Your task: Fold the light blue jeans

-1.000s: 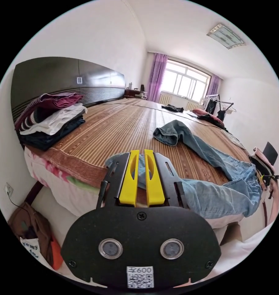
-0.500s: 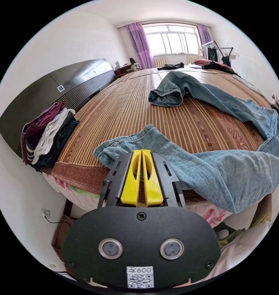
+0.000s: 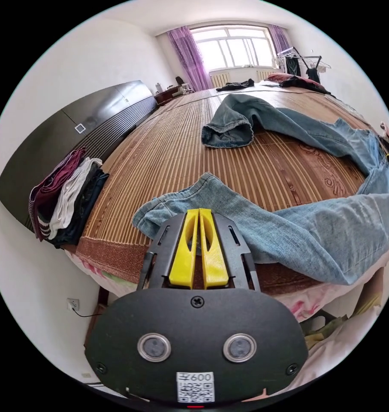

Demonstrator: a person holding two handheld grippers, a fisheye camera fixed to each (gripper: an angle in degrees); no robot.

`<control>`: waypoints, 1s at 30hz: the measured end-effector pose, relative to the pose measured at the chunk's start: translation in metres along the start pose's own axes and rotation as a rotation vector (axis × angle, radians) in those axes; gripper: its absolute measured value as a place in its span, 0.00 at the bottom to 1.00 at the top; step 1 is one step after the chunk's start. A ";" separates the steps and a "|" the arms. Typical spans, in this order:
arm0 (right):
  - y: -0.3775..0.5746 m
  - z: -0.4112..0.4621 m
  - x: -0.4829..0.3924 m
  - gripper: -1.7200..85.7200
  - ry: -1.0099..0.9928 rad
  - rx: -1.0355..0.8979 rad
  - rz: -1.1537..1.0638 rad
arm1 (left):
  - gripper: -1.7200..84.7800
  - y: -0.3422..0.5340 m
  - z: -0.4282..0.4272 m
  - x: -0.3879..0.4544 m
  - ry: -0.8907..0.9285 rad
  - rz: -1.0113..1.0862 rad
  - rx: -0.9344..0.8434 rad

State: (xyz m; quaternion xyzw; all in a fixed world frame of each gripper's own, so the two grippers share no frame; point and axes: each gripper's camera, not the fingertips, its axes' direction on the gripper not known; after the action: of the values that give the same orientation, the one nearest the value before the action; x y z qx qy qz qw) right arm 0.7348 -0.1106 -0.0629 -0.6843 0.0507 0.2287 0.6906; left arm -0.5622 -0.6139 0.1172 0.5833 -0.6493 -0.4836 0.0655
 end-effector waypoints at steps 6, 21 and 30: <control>0.021 0.013 0.016 0.01 0.042 0.126 0.038 | 0.03 0.003 -0.005 -0.050 0.151 -0.161 0.065; 0.193 -0.071 0.040 0.01 -0.295 0.241 -0.125 | 0.07 0.057 -0.161 -0.084 0.163 -0.018 0.470; 0.242 -0.027 0.055 0.01 -0.334 0.224 0.061 | 0.19 -0.003 -0.224 -0.116 0.234 -0.268 0.366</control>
State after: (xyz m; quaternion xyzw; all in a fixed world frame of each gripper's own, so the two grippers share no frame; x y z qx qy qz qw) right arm 0.6971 -0.1327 -0.3084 -0.5541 -0.0185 0.3526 0.7539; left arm -0.3786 -0.6414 0.2880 0.7183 -0.6309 -0.2917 -0.0310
